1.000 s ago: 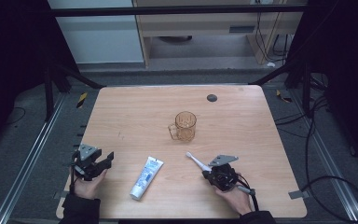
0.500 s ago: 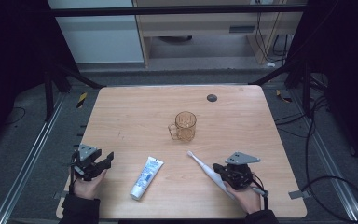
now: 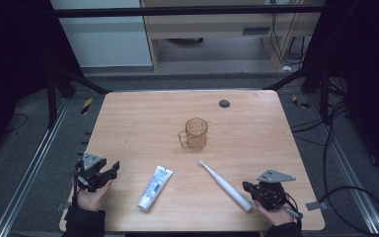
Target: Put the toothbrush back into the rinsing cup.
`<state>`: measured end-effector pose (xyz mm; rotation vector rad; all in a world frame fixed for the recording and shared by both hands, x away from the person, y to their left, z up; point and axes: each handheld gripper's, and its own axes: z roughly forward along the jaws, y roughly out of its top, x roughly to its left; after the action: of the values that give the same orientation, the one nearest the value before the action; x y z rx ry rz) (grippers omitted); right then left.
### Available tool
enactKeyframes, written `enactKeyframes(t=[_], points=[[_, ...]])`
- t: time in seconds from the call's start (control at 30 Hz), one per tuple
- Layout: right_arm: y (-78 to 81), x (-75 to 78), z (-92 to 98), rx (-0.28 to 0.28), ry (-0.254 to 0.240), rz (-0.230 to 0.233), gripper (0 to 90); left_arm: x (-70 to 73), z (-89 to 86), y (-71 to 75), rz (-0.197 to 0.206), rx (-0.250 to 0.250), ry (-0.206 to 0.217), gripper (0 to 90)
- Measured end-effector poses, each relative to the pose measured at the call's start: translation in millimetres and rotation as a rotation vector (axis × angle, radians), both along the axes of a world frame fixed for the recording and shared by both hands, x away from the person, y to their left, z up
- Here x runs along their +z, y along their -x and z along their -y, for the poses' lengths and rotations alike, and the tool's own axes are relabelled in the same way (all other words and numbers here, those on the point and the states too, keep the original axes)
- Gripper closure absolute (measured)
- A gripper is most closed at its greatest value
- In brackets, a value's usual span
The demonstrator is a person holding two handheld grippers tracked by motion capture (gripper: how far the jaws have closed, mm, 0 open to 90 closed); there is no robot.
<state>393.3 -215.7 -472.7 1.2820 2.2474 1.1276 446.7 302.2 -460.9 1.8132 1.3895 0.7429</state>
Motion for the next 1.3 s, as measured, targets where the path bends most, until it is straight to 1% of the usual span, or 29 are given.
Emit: enactKeyframes(t=[0.03,0.1,0.2,0.3,0.47,0.5,0.83,0.9,0.97,1.0,1.07,1.13,1.17,1.2,1.3], points=[[0.0,0.0,0.0,0.000,0.000,0.000,89.9,0.0,0.0,0.0,0.000,0.000,0.000,45.9],[5.4,-2.0,2.9,0.000,0.007,-0.008,89.9,-0.1,0.1,0.1,-0.001,0.000,-0.002,45.9],[12.2,-6.5,6.3,-0.003,0.010,-0.034,89.9,-0.2,0.5,0.1,-0.002,-0.004,-0.005,45.9],[15.6,-9.5,6.1,-0.002,0.037,-0.054,89.9,-0.3,0.7,0.0,-0.003,-0.005,-0.005,45.8],[16.3,-11.3,5.5,0.006,0.042,-0.061,89.9,-0.4,0.5,0.1,-0.004,-0.006,-0.005,45.7],[17.0,-11.3,4.9,0.007,0.040,-0.068,89.8,-0.4,0.4,0.1,-0.004,-0.006,-0.006,45.7],[18.7,-11.8,2.5,0.017,0.042,-0.071,88.9,-0.7,0.8,-0.2,-0.005,-0.008,-0.006,45.5],[18.2,-9.2,3.5,0.005,0.034,-0.057,87.3,-0.7,0.5,-0.3,-0.006,-0.008,-0.005,45.4],[17.8,-7.8,3.8,0.000,0.033,-0.053,86.1,-0.8,0.2,-0.4,-0.005,-0.008,-0.004,45.3],[15.5,-4.0,4.0,-0.013,0.038,-0.047,83.7,-0.8,0.2,-0.7,-0.006,-0.007,-0.004,45.0],[14.0,-1.5,4.2,-0.013,0.037,-0.042,82.3,-1.3,-0.1,-1.3,-0.009,-0.009,-0.003,44.9],[10.0,7.2,3.2,-0.029,0.041,-0.014,76.8,-1.8,-0.3,-2.0,-0.010,-0.012,-0.002,44.4],[8.9,10.0,2.6,-0.035,0.037,-0.011,74.7,-1.8,-0.4,-2.4,-0.011,-0.013,-0.001,44.2],[8.9,10.0,2.6,-0.035,0.037,-0.011,74.7,-2.0,-0.4,-2.6,-0.013,-0.014,0.000,44.2],[4.0,18.0,1.8,-0.056,0.040,0.013,67.2,-2.6,-0.4,-3.2,-0.019,-0.017,0.001,43.5]])
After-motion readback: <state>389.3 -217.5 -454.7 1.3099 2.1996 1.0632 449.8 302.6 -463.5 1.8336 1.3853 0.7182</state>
